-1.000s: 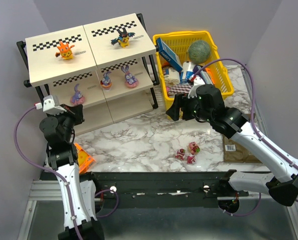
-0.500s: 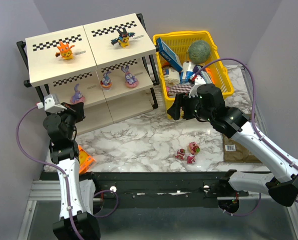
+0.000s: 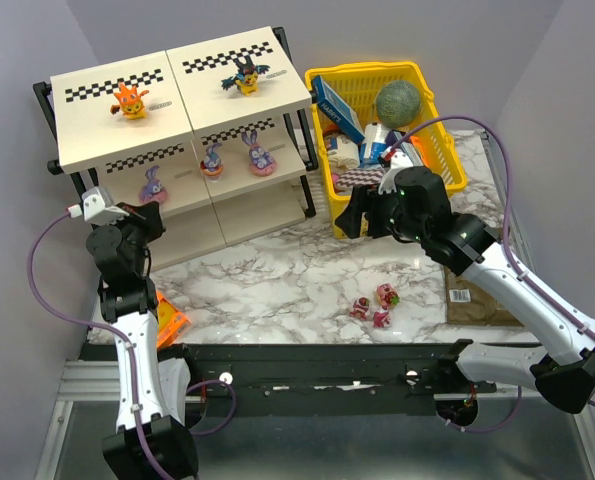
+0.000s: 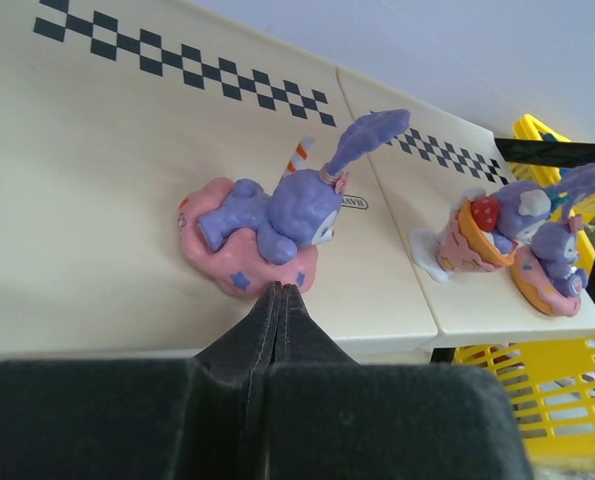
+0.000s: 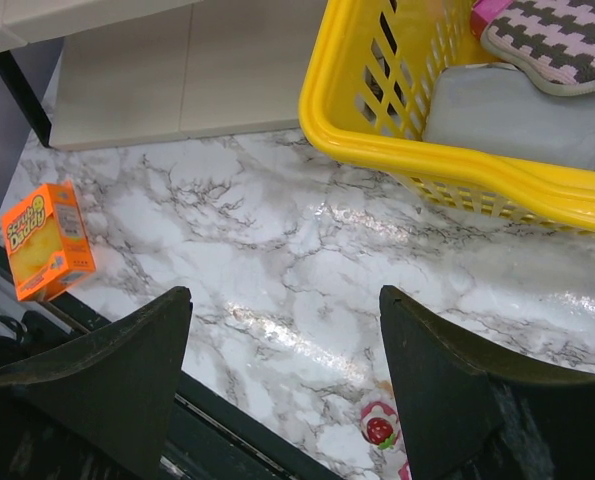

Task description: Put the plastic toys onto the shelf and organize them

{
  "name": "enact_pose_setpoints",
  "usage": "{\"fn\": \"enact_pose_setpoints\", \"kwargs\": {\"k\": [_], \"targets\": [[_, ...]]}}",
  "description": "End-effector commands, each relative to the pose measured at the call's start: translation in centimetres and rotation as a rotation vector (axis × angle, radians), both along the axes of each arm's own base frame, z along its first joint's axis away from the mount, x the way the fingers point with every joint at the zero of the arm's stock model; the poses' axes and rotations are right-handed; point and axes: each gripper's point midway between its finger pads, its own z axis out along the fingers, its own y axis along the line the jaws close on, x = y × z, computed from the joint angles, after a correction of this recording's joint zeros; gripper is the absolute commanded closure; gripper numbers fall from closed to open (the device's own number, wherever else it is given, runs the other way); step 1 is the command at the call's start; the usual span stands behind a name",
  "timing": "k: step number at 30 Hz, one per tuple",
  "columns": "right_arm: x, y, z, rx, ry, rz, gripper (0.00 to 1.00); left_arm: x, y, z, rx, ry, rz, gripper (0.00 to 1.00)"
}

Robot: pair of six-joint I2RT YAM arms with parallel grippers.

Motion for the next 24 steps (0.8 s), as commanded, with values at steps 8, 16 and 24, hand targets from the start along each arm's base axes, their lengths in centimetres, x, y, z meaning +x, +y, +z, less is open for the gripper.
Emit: {"fn": "enact_pose_setpoints", "kwargs": {"k": [8,16,24], "targets": [[0.3,-0.5,0.2,-0.014,-0.008,-0.011,0.17,1.0,1.8,1.1,0.023,-0.036,0.086,1.0],[0.5,-0.6,0.0,-0.019,-0.002,-0.014,0.17,1.3,2.7,1.5,0.017,-0.053,0.132,1.0],[0.6,-0.6,0.0,-0.022,-0.003,-0.016,0.17,1.8,3.0,1.7,0.008,-0.067,0.139,1.0]]}}
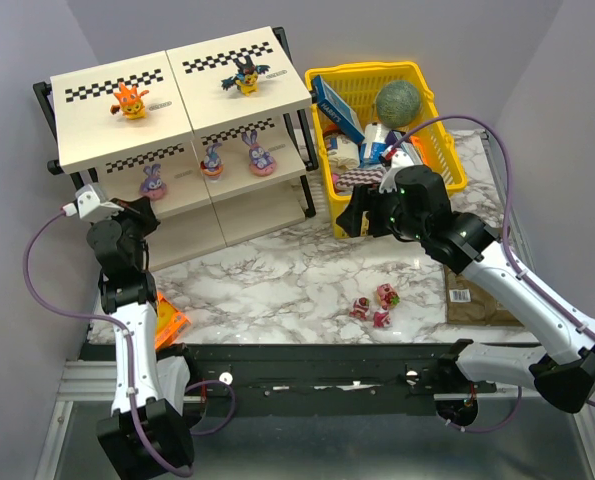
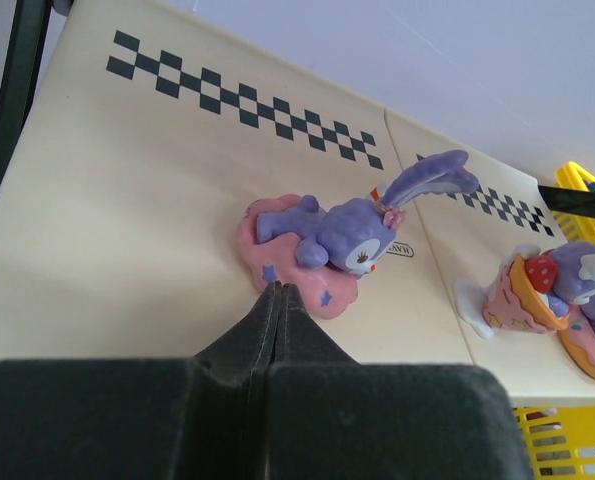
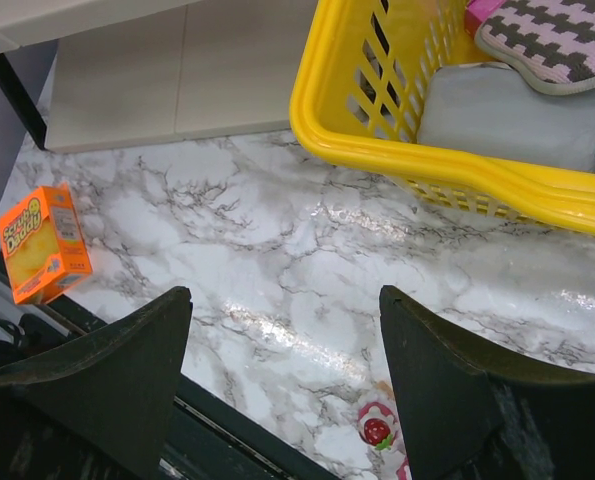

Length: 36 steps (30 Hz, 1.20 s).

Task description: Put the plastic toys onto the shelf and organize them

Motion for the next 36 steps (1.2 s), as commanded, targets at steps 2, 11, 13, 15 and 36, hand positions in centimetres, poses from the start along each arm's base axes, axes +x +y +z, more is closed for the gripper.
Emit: {"fn": "enact_pose_setpoints", "kwargs": {"k": [2,11,13,15,36], "targets": [[0.3,-0.4,0.1,-0.018,-0.004,-0.008,0.17,0.5,0.6,2.1,0.012,-0.069,0.03,1.0],[0.5,-0.5,-0.2,-0.026,0.002,-0.013,0.17,1.2,1.1,2.3,0.007,-0.079,0.047,1.0],[0.6,-0.5,-0.2,-0.027,0.005,-0.015,0.17,1.4,1.1,2.1,0.014,-0.067,0.042,1.0],[0.5,-0.6,-0.4,-0.032,0.019,-0.021,0.17,1.3,1.0,1.9,0.019,-0.056,0.036,1.0],[0.4,-0.5,-0.8,-0.054,0.03,0.011,0.05,-3.8,-4.2,3.0,0.143,0.075,-0.209,0.34]]}}
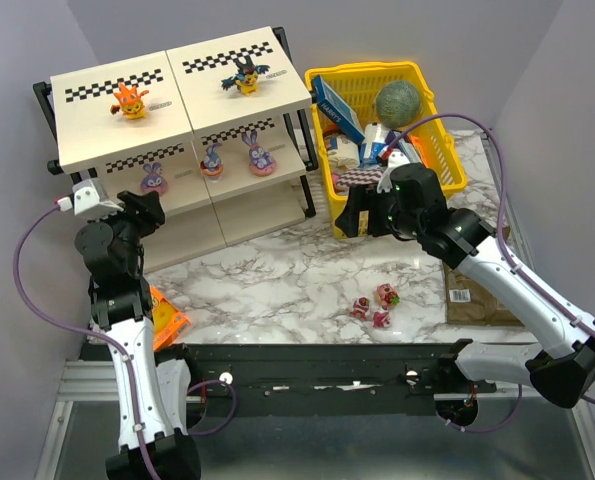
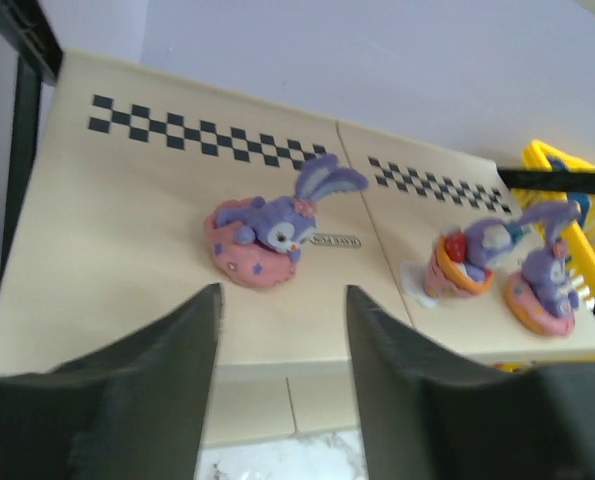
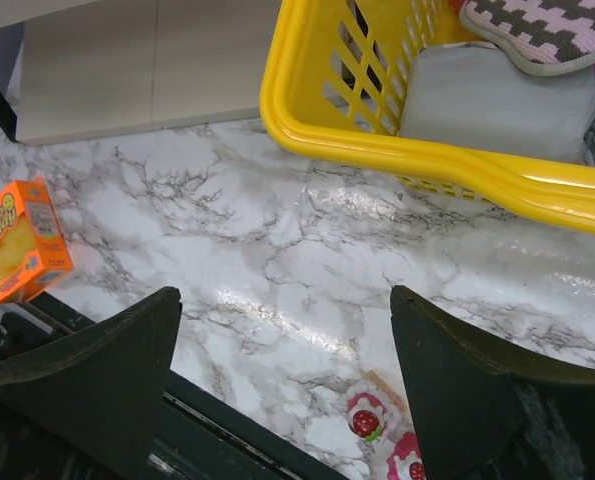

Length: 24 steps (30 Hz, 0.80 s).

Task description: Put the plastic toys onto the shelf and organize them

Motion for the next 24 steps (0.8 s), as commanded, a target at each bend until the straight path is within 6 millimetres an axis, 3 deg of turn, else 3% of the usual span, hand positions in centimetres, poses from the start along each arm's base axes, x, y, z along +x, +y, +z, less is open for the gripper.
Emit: {"fn": "enact_pose_setpoints", "kwargs": {"k": [1,3,5,9,16,18,19,24], "targets": [[-0.1,-0.1,0.2,-0.02,-0.009,0.031,0.03,-1.2,-3.0,-1.2,0.063,0.104,-0.172,0.33],[-0.1,-0.2,-0.3,-0.04,-0.004,0.036,0.0,-1.9,-3.8,-1.4,0.054,0.116,-0.2,0.26],[-0.1,-0.3,-1.1,-0.063,0.015,0.041,0.0,-2.5,-4.0,-2.0,0.013,0.129,-0.195,0.01],[-0.5,-1.1,-3.0,-0.091,0.072,-0.003,0.0,-3.8,-4.8,-3.6,-0.096,0.192,-0.197,0.01],[-2.7,-4.1,-8.0,-0.159,0.246,-0.171,0.01,-5.9,-9.9,-6.2,-0.031,0.289,-0.476,0.01],[-3.6,-4.9,-9.5,-0.163,0.303,-0.226,0.01,-6.1,-11.1,-6.2,-0.026,0.276,-0.528,0.01],[-4.4,-5.4,-11.1,-0.179,0.34,-0.242,0.01,-6.2,-11.5,-6.4,-0.03,0.281,-0.543,0.02],[-6.3,-5.4,-13.8,-0.129,0.421,-0.308,0.04,-6.3,-13.0,-6.4,-0.026,0.282,-0.58,0.03]]}}
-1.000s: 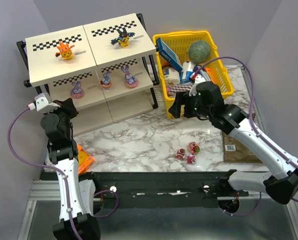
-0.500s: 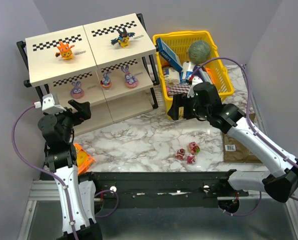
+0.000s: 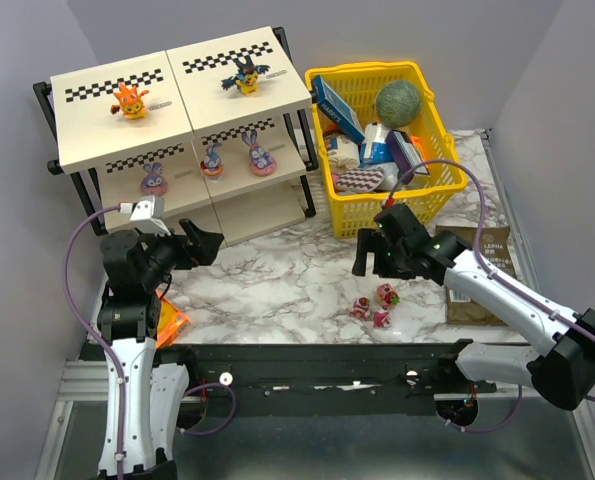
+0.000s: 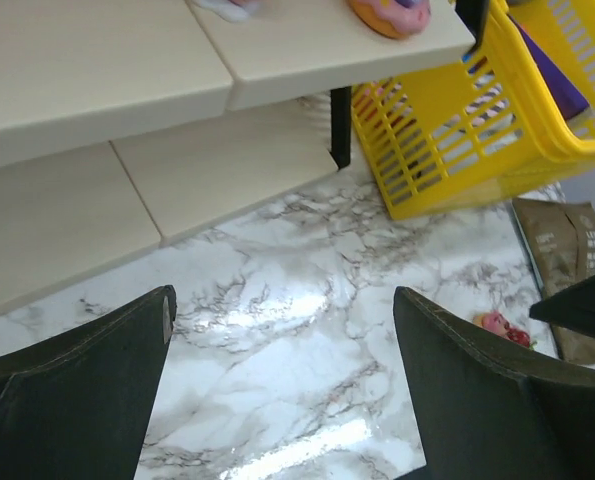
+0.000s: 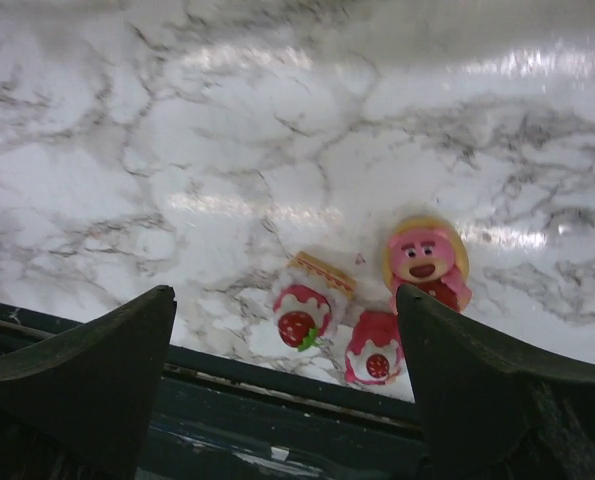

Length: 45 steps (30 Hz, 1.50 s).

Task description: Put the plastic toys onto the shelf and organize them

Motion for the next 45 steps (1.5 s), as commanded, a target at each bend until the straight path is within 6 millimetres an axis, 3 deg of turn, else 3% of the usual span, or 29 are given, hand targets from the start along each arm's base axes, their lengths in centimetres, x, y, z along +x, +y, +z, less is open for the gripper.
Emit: {"fn": "enact_pose_setpoints", "kwargs": {"k": [1,7,12,16,22,31,36,40,43,45], "targets": [[-2.0,-0.5,-1.8,0.03,0.069,-0.121,0.05,-0.5,-1.6,-0.2,-0.005,-0.005,-0.054,0.03],[-3.9,1.1,-4.1,-0.02,0.11,-0.205,0.05,0.4,-0.6,0.6,-0.014,-0.047,0.05,0.02],[-4.6,1.7,-5.2,-0.027,0.135,-0.269,0.16,1.0,-0.4,-0.2,0.008,-0.017,0.07,0.02],[-5.6,1.3,-6.8,-0.077,0.18,-0.326,0.18,1.0,-1.5,-0.5,0.013,-0.014,0.033,0.02],[-5.5,1.1,-7.6,-0.083,0.182,-0.374,0.22,1.3,-2.4,-0.8,0.019,-0.018,-0.001,0.02],[-5.2,1.1,-9.2,-0.138,0.189,-0.36,0.41,1.9,-3.2,-1.1,0.01,-0.03,-0.025,0.01],[-4.9,1.1,-9.2,-0.144,0.169,-0.331,0.63,1.9,-3.3,-1.4,0.01,-0.026,-0.028,0.01],[-4.4,3.2,-8.5,-0.104,0.14,-0.214,0.79,1.8,-3.4,-1.4,0.008,-0.028,-0.032,0.01],[-4.0,6.7,-6.7,-0.061,0.083,-0.027,0.84,1.8,-3.4,-1.2,0.009,-0.033,-0.032,0.01],[-3.6,10.1,-5.1,-0.041,0.024,0.122,0.85,1.8,-3.3,-1.0,0.012,-0.041,-0.029,0.01]]}}
